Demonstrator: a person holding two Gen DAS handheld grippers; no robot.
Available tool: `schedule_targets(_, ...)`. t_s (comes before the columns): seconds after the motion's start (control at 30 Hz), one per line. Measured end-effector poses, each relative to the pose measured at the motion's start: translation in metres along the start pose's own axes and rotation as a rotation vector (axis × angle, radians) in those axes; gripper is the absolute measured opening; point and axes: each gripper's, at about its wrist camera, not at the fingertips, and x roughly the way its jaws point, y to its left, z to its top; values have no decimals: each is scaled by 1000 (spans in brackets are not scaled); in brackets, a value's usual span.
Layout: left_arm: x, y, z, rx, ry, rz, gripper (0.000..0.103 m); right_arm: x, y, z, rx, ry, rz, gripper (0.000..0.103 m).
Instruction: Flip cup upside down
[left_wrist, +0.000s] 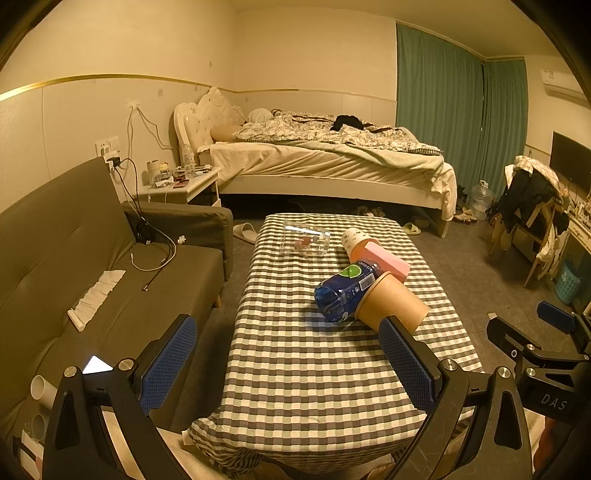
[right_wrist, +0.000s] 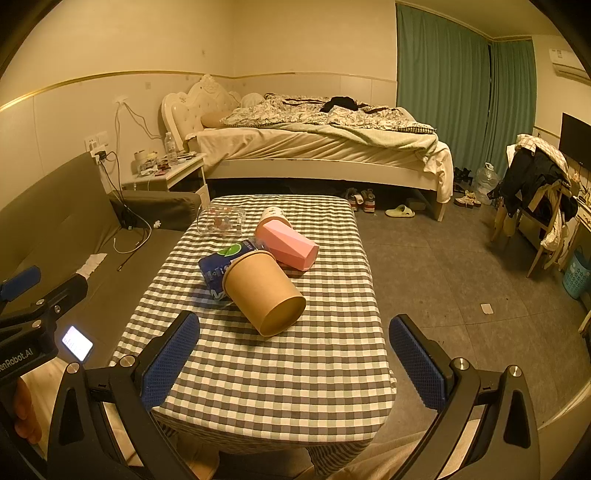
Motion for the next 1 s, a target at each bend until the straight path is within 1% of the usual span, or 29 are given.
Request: schedule_targets(1.0, 2, 1, -2, -1, 2, 1, 102, 7, 0, -10, 4, 9, 0, 103)
